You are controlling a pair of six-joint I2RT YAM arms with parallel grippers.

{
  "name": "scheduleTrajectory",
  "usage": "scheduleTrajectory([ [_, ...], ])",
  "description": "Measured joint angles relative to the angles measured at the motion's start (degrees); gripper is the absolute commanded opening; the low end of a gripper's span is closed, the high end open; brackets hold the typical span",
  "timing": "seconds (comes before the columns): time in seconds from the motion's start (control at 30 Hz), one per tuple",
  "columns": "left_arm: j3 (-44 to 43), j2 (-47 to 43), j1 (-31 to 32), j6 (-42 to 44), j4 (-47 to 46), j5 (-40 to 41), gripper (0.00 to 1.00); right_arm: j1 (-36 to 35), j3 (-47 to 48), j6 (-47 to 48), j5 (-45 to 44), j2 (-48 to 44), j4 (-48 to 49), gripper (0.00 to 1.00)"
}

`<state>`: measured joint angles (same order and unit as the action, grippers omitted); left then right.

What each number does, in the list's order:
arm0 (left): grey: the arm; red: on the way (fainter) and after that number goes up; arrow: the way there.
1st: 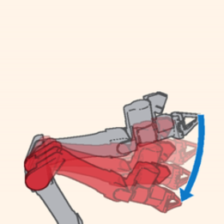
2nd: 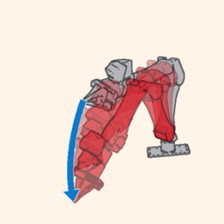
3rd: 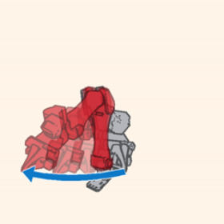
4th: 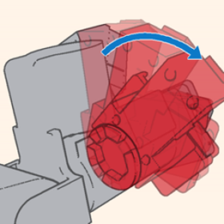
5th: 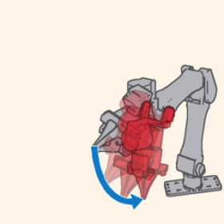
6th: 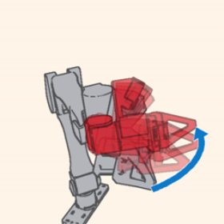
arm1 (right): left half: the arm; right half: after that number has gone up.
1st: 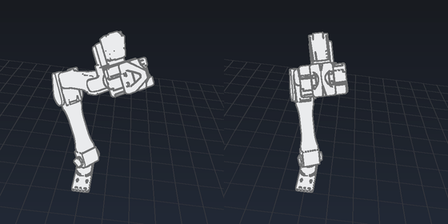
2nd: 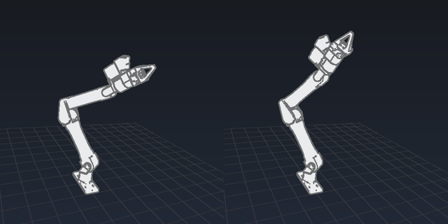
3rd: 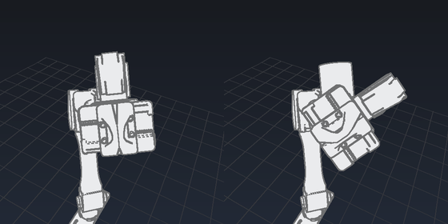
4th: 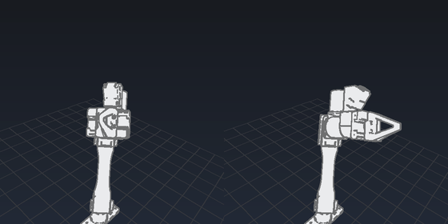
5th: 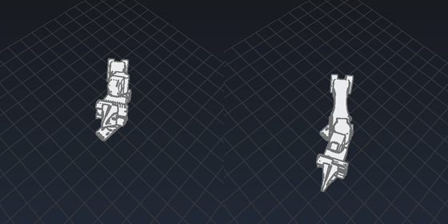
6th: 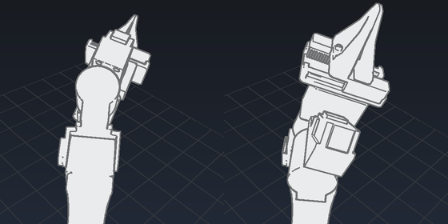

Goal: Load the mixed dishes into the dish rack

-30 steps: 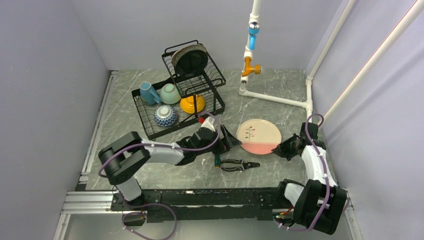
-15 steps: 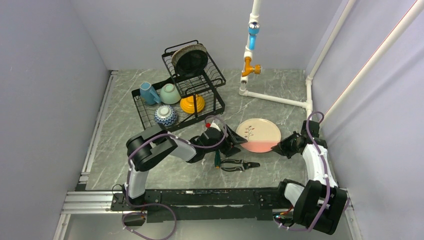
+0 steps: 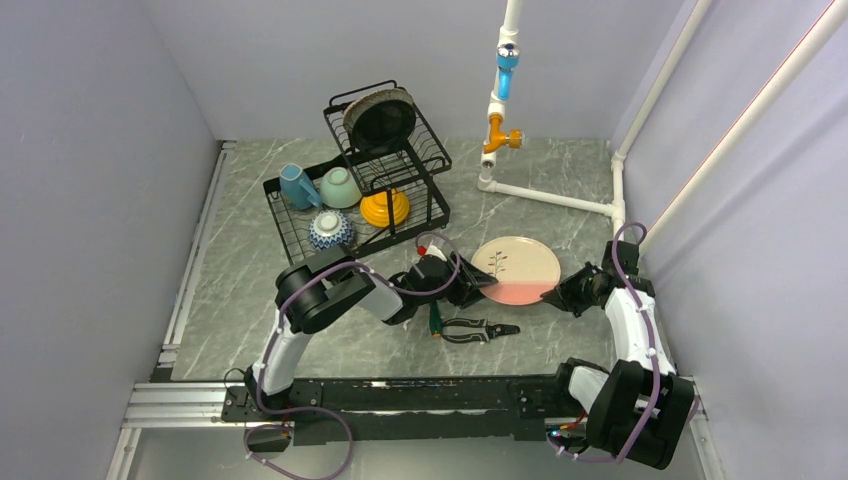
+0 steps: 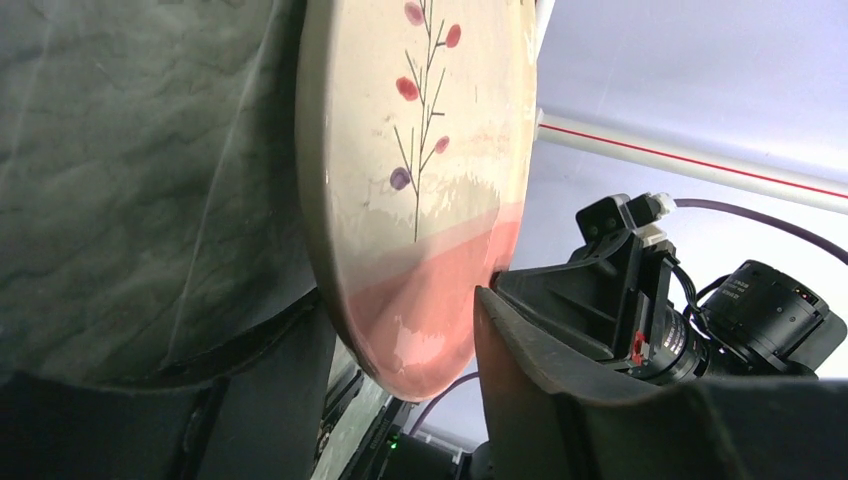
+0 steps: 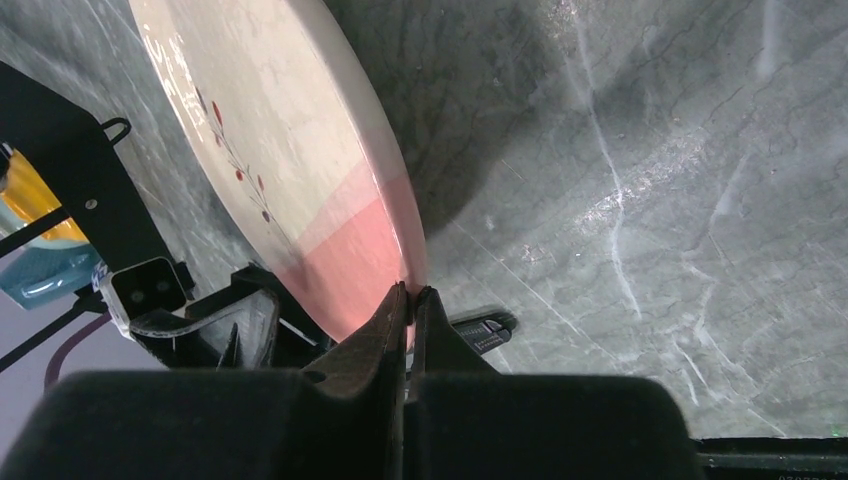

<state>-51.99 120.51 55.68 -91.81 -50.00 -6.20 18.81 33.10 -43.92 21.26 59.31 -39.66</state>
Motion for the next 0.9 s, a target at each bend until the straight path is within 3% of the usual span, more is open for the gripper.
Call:
scheduleTrajectory([
  [0.47,-0.7,0.9,0.0,0.5,-0.3,3.8,0.30,0.0,0.0,0.0,0.3,-0.1,0.0,0.00],
  [0.63,-1.3,1.2,0.1,0.0,-0.4,4.2,0.07,0.0,0.0,0.8,-0.3,-0.8,-0.6,0.00],
  [0.73,-3.2,1.2,-0.1,-0.1,-1.2,4.3,0.00,0.2,0.0,1.4,-1.1,-1.7,-1.3,0.00],
  [0.77,-3.4,1.2,-0.1,0.0,-1.2,4.4,0.00,0.3,0.1,1.6,-1.2,-2.5,-1.0,0.02],
  [0.9,-3.4,1.2,-0.1,-0.4,-2.4,4.3,0.00,-0.1,0.4,4.1,-1.7,-5.1,-1.2,0.29],
])
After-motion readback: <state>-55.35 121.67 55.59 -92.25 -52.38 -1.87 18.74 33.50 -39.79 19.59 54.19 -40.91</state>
